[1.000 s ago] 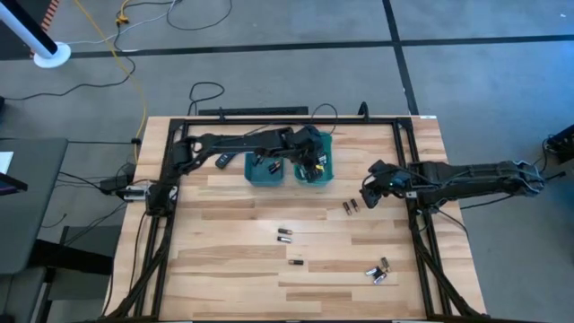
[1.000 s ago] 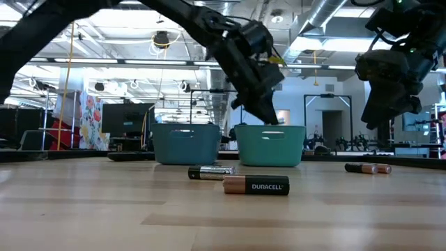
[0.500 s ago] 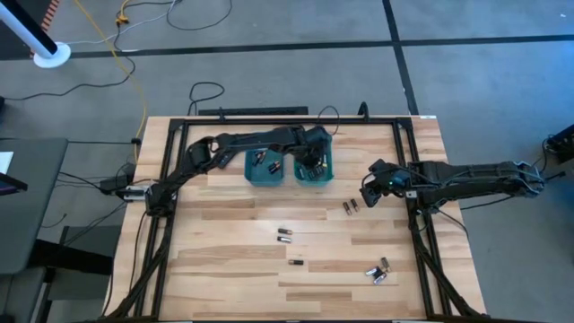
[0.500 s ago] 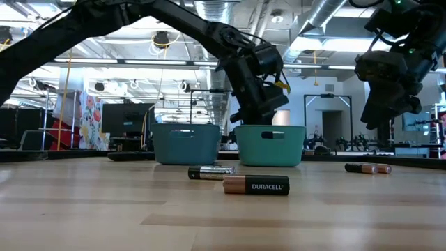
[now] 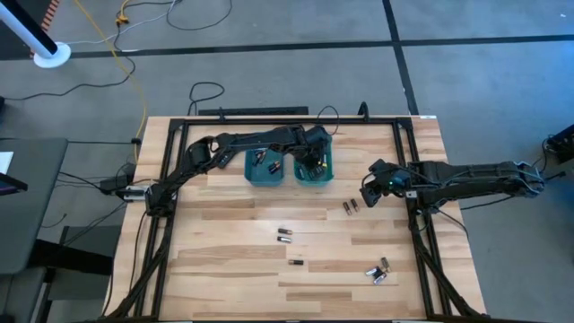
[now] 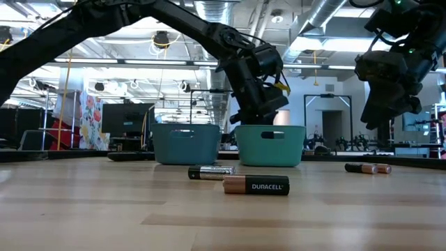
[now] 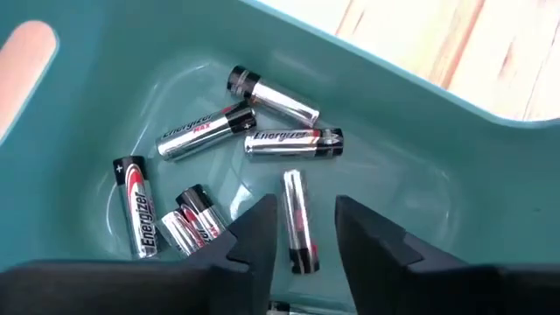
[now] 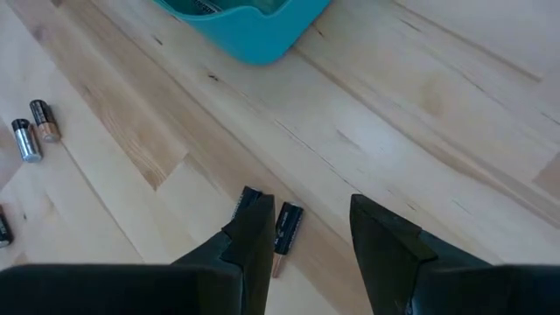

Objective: Sort batteries
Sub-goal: Put the silver battery into the green bin, then put the black battery into the blue bin

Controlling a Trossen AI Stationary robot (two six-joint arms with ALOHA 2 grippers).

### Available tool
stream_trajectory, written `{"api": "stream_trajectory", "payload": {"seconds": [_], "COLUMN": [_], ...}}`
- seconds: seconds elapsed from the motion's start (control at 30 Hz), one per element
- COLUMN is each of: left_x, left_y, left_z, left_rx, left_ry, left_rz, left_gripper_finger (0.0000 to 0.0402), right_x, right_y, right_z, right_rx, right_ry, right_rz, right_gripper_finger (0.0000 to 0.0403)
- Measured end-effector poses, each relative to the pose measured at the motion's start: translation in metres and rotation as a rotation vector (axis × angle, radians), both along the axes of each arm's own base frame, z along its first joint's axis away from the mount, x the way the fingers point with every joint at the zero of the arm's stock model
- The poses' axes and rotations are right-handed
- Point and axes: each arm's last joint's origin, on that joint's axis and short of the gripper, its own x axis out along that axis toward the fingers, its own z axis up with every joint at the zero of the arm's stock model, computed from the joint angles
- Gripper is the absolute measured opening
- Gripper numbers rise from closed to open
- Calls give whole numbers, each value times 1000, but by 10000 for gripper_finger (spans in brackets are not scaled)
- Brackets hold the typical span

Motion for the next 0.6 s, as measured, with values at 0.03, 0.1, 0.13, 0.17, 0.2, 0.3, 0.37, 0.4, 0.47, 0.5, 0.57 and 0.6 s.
{"api": "stream_trajectory", "payload": {"seconds": [0.03, 0.1, 0.13, 0.17, 0.2, 0.3, 0.37, 0.4, 0.47, 0.5, 0.57, 0.6], "left_x": [0, 0, 0, -1, -1, -3, -5, -7, -9, -10, -13, -14], "left_y": [0, 0, 0, 0, 0, -1, -2, -2, -4, -5, -6, -8], "left_z": [0, 0, 2, 4, 6, 18, 27, 31, 40, 45, 55, 61], "left_rx": [5, 15, 19, 20, 19, 7, 3, 4, 7, 5, -8, -18], "left_ry": [2, 3, 1, -2, -9, -38, -56, -63, -80, -91, -116, -128], "left_rz": [-9, -25, -31, -31, -26, 6, 16, 16, 17, 24, 51, 67], "left_gripper_finger": [119, 127, 129, 131, 131, 130, 129, 128, 128, 128, 128, 128], "right_x": [0, 0, 0, 0, 0, -2, -4, -4, -5, -5, -3, -2], "right_y": [0, 0, 0, 0, 0, 1, 2, 3, 4, 5, 7, 8], "right_z": [0, 0, 0, 0, 0, -1, -3, -4, -7, -9, -11, -13], "right_rx": [0, 6, 12, 18, 26, 58, 77, 82, 87, 87, 86, 86], "right_ry": [0, -2, -4, -6, -7, 4, 26, 41, 82, 102, 128, 141], "right_rz": [0, -8, -16, -24, -35, -74, -91, -95, -91, -85, -70, -61], "right_gripper_finger": [166, 166, 166, 166, 166, 166, 166, 166, 166, 166, 166, 166]}}
